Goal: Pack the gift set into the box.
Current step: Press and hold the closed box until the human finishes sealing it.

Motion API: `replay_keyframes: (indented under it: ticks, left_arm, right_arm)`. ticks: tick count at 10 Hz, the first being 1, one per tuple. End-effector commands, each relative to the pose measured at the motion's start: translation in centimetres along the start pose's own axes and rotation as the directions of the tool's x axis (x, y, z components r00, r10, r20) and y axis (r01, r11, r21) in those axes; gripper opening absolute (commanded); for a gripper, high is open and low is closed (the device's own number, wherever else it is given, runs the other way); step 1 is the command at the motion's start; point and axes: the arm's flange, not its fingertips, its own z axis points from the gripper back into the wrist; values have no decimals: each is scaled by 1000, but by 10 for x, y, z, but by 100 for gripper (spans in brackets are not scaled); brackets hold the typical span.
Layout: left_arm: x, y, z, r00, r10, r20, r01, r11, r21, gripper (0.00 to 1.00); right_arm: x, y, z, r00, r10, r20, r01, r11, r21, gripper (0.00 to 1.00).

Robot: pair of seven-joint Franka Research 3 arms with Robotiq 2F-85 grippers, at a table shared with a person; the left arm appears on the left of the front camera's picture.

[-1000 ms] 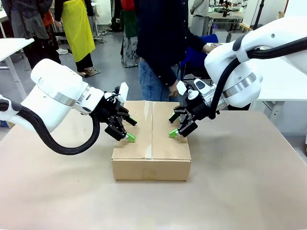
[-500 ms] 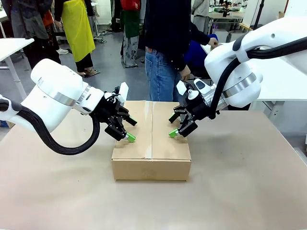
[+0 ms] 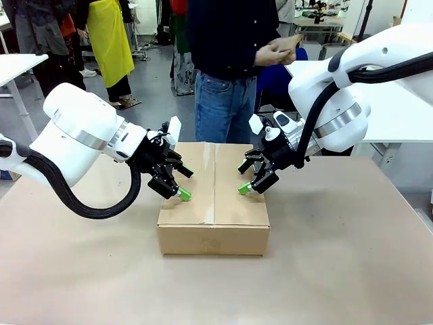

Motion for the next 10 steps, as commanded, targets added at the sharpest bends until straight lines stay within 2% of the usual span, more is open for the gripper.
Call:
replay_keyframes:
  ticks: [1,10]
  left_arm:
    - [-2,-1,-1,1000,-18,-3,18,1000,-3,100]
    - [-2,-1,-1,1000,-18,-3,18,1000,-3,100]
  right_arm:
    - [-4,-1,-3,1000,-12,3,12,1000,2,100]
    - [-4,-1,-3,1000,-12,3,12,1000,2,100]
